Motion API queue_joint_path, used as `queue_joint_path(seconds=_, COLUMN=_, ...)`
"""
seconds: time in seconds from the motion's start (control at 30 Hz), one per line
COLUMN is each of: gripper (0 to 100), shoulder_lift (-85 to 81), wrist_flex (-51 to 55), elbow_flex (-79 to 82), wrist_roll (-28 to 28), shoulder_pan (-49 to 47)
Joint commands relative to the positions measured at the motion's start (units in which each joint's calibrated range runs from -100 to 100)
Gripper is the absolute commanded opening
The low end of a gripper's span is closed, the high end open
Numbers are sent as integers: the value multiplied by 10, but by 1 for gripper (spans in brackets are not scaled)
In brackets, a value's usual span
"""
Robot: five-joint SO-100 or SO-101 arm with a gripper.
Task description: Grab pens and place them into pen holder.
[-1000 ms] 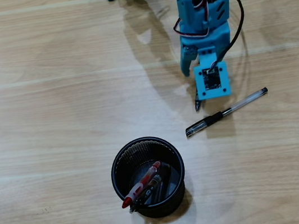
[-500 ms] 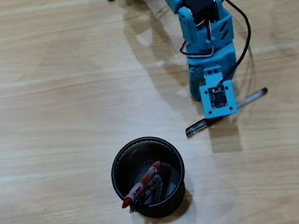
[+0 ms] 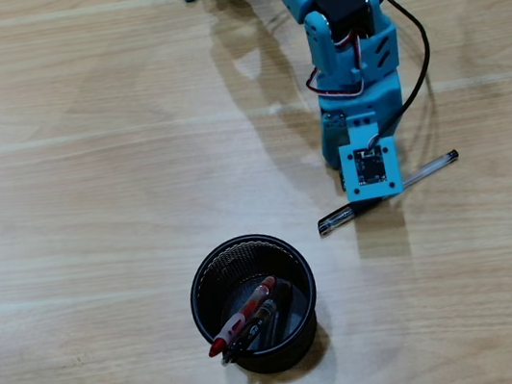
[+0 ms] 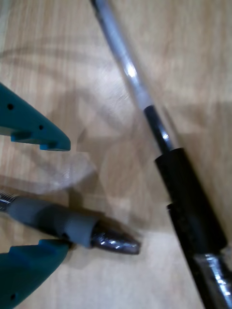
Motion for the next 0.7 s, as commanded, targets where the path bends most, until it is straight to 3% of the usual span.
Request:
queue_joint_path(seconds=0.0, gripper=22, shoulder_lift=-8, wrist_flex=48, elbow_flex=11, wrist_roll=-2, shoulder_pan=-2)
queue_joint_path(seconds=0.23, gripper=21, shoulder_lift=-25, wrist_flex=66, elbow_flex=23, wrist_roll=-2, shoulder_pan=-2)
queue_joint_path(seconds=0.67, gripper=9, shoulder_lift=-27, wrist_flex=69, elbow_flex=42, wrist_roll=-2, shoulder_pan=-10)
